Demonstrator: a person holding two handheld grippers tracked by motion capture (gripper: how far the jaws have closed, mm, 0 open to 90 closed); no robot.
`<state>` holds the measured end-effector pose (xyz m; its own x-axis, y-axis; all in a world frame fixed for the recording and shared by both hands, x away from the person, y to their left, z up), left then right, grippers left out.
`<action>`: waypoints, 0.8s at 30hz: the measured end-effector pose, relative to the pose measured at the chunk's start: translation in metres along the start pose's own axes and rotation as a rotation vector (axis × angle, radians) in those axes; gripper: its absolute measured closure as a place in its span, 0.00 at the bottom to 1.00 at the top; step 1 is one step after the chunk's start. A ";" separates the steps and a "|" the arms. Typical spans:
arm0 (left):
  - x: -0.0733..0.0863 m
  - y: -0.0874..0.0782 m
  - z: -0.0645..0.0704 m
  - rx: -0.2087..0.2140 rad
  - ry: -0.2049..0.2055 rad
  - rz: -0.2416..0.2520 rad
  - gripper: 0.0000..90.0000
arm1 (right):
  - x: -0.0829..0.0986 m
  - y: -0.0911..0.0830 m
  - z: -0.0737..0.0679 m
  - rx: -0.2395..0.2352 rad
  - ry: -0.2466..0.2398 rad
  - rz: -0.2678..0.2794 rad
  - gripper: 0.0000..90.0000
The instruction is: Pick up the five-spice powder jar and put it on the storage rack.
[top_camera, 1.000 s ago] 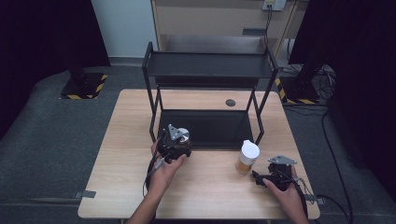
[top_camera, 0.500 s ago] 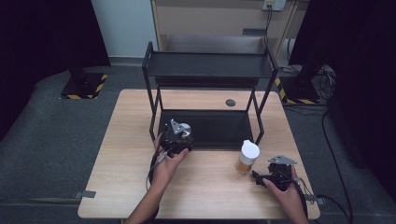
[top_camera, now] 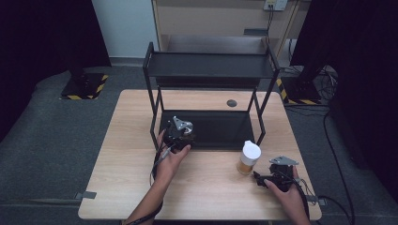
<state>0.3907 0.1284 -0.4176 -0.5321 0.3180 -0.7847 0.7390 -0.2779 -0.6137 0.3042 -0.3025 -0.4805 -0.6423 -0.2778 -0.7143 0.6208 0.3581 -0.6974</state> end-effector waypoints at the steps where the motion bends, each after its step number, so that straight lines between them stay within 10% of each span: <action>1: -0.001 0.001 0.000 -0.002 0.000 -0.001 0.33 | 0.000 0.000 0.000 0.000 0.000 0.000 0.02; 24: 0.000 0.028 -0.005 -0.032 -0.009 -0.016 0.33 | 0.000 0.000 0.000 -0.002 -0.001 0.000 0.02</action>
<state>0.4132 0.1255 -0.4346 -0.5477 0.3143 -0.7754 0.7429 -0.2436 -0.6235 0.3042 -0.3028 -0.4805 -0.6417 -0.2786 -0.7146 0.6202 0.3597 -0.6971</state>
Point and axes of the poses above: each handheld gripper's, and its own axes: y roughly forward along the jaws, x roughly out of its underside, z roughly to its right, the point moved 6 cm from there along y, roughly forward along the jaws, and after that the axes turned 5 degrees about -x, right-handed, at the moved point
